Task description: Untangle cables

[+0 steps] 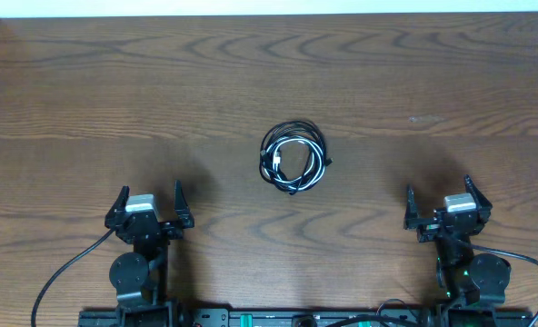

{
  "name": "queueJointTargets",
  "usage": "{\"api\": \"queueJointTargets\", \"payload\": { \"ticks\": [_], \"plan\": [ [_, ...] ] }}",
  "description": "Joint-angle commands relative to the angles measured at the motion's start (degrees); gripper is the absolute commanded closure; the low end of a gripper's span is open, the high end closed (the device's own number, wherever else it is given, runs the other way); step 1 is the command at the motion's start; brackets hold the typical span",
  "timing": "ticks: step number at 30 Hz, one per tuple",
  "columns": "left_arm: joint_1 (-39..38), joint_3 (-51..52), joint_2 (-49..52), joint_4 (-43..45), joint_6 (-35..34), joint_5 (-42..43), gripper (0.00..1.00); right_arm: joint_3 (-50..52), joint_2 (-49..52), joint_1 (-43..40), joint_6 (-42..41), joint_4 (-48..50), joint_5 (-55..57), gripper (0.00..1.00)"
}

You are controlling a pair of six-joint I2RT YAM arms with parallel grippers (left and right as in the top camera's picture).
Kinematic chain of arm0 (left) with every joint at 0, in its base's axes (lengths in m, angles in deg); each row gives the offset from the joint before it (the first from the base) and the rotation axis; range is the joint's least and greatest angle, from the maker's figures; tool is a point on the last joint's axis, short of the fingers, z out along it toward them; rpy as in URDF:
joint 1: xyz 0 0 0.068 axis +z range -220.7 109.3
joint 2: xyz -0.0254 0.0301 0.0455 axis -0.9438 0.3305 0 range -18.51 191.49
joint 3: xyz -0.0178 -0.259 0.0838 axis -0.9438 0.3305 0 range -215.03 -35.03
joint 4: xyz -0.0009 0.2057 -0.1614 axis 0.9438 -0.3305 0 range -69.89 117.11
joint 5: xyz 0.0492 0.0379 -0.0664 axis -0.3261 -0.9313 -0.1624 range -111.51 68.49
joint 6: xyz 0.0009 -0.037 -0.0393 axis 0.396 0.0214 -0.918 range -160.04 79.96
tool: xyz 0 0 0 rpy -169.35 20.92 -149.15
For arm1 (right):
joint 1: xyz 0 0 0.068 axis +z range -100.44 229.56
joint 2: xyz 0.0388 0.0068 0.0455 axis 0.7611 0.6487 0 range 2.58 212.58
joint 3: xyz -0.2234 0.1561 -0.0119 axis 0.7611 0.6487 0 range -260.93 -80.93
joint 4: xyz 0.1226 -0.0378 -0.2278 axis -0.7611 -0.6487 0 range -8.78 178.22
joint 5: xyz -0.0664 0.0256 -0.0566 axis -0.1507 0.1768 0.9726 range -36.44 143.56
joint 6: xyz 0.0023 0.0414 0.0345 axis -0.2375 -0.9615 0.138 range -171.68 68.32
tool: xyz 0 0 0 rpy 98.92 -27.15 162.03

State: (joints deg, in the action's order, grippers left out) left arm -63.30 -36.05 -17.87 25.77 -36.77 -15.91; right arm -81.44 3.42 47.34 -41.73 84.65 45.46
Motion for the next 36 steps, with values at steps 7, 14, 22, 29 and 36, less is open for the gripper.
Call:
{"api": "queueJointTargets", "payload": {
  "ticks": [7,14,22,29,36],
  "plan": [
    [0.2,0.8,0.1,-2.2,0.8,0.3,0.02,0.2,-0.3,0.4,0.4,-0.1,0.0,0.01],
    [0.2,0.8,0.1,-2.2,0.8,0.2,0.02,0.2,-0.3,0.4,0.4,1.7,1.6,0.01],
    [0.2,0.8,0.3,-1.8,0.8,1.6,0.02,0.2,-0.2,0.4,0.4,0.2,1.0,0.01],
    [0.2,-2.1,1.6,-1.6,0.7,11.8,0.02,-0.3,-0.2,0.4,-4.6,3.3,-0.5,0.01],
    [0.2,-11.1,11.1,-1.9,-1.6,12.9,0.02,-5.6,3.4,0.4,-5.5,3.4,-3.9,0.01]
  ]
}}
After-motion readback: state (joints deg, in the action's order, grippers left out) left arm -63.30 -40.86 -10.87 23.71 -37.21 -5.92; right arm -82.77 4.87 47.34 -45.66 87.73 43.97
